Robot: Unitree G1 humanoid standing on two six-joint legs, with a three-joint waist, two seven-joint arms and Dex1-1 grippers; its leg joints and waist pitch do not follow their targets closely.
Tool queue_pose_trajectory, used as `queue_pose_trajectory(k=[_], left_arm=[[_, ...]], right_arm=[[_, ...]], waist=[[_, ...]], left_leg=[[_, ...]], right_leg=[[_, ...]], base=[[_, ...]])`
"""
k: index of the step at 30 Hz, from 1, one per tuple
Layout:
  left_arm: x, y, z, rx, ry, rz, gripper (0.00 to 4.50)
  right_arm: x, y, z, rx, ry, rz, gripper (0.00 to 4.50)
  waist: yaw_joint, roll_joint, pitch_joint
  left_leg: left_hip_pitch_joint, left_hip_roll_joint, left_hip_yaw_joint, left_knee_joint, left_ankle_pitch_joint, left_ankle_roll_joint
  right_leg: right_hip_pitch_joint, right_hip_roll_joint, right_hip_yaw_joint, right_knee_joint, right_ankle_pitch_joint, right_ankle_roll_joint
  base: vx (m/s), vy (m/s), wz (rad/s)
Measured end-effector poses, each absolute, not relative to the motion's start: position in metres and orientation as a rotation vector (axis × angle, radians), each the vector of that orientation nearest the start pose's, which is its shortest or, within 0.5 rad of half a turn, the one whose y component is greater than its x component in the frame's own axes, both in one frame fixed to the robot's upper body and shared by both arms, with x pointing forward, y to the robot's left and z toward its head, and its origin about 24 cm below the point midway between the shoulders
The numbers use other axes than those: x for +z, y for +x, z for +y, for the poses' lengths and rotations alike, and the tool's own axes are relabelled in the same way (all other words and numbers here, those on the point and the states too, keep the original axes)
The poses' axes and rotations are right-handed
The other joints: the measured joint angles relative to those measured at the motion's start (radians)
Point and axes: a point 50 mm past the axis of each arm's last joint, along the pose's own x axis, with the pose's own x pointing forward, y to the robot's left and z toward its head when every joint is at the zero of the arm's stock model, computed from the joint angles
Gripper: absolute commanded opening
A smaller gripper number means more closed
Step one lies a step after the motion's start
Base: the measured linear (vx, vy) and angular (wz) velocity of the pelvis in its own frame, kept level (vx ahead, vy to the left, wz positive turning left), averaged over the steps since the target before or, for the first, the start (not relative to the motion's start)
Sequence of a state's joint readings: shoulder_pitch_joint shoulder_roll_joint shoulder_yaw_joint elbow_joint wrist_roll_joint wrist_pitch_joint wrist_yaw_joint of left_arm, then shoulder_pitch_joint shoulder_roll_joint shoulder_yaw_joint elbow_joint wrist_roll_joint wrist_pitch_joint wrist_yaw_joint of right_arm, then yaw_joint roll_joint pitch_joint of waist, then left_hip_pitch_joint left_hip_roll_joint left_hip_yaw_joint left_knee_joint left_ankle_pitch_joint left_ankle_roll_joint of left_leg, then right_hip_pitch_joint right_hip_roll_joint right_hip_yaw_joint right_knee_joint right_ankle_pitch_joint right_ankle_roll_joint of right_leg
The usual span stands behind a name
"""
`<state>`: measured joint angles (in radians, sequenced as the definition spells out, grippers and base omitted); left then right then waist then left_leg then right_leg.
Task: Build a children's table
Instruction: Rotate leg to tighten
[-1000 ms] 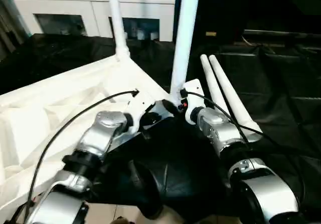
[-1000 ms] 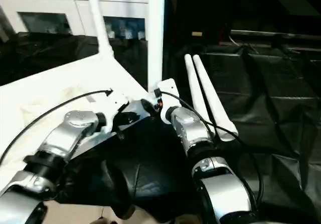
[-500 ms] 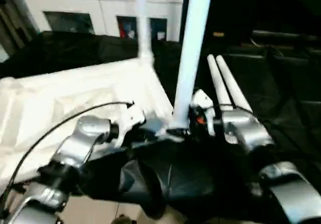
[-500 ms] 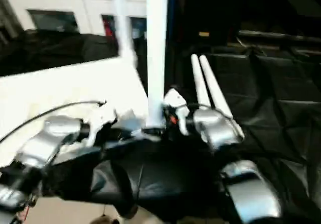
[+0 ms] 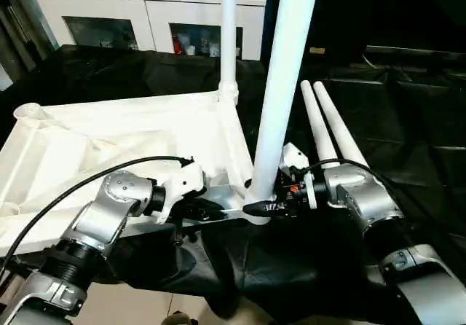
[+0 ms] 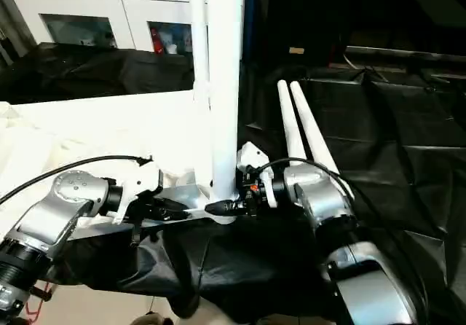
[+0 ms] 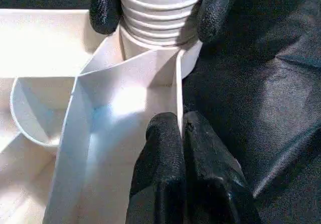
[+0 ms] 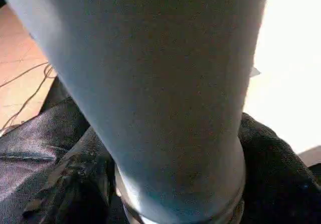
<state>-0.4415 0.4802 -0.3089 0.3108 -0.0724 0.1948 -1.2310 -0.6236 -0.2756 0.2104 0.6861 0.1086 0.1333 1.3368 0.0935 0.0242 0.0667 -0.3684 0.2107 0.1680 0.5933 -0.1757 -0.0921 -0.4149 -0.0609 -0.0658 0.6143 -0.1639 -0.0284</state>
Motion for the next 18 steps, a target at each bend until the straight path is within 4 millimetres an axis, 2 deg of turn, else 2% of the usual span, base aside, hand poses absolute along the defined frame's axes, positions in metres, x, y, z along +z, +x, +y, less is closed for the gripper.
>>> queue_pose_trajectory(k=[2, 6, 12, 14, 18], left_arm=[[0.055, 0.289, 0.146, -1.354, 0.379, 0.442, 0.0], [0.052, 0.3, 0.144, -1.225, 0.345, 0.437, 0.0], [0.051, 0.322, 0.128, -1.0, 0.303, 0.436, 0.0], [0.053, 0.329, 0.12, -0.924, 0.298, 0.44, 0.0], [0.053, 0.333, 0.11, -0.872, 0.28, 0.432, 0.0]], right_arm=[[0.05, 0.316, -0.115, 1.422, -0.101, 0.398, 2.85], [0.045, 0.327, -0.106, 1.224, -0.066, 0.372, 2.81], [0.043, 0.352, -0.087, 0.843, -0.015, 0.35, 2.78], [0.045, 0.36, -0.081, 0.699, 0.004, 0.346, 2.78], [0.045, 0.365, -0.071, 0.552, 0.039, 0.336, 2.78]], waist=[[-0.001, 0.0, 0.0], [-0.011, -0.001, -0.001], [-0.029, -0.001, -0.001], [-0.032, -0.001, -0.001], [-0.032, -0.001, -0.001]], left_leg=[[0.0, 0.0, 0.0, 0.0, 0.0, 0.0], [0.002, 0.0, 0.0, 0.0, 0.0, 0.0], [0.003, -0.002, -0.001, 0.0, 0.0, 0.0], [0.003, -0.002, -0.001, 0.0, 0.0, -0.001], [0.002, -0.001, -0.001, 0.0, 0.0, -0.001]], right_leg=[[0.0, 0.0, 0.0, 0.0, 0.0, 0.0], [0.0, 0.0, 0.0, 0.001, -0.002, 0.004], [0.0, 0.0, 0.0, 0.001, -0.001, 0.004], [0.0, 0.0, 0.0, 0.0, -0.001, 0.004], [0.0, 0.0, 0.0, 0.0, -0.001, 0.004]], base=[[0.0, 0.0, 0.0], [0.0, 0.0, 0.0], [0.0, 0.0, 0.0], [0.0, 0.0, 0.0], [0.0, 0.0, 0.0]])
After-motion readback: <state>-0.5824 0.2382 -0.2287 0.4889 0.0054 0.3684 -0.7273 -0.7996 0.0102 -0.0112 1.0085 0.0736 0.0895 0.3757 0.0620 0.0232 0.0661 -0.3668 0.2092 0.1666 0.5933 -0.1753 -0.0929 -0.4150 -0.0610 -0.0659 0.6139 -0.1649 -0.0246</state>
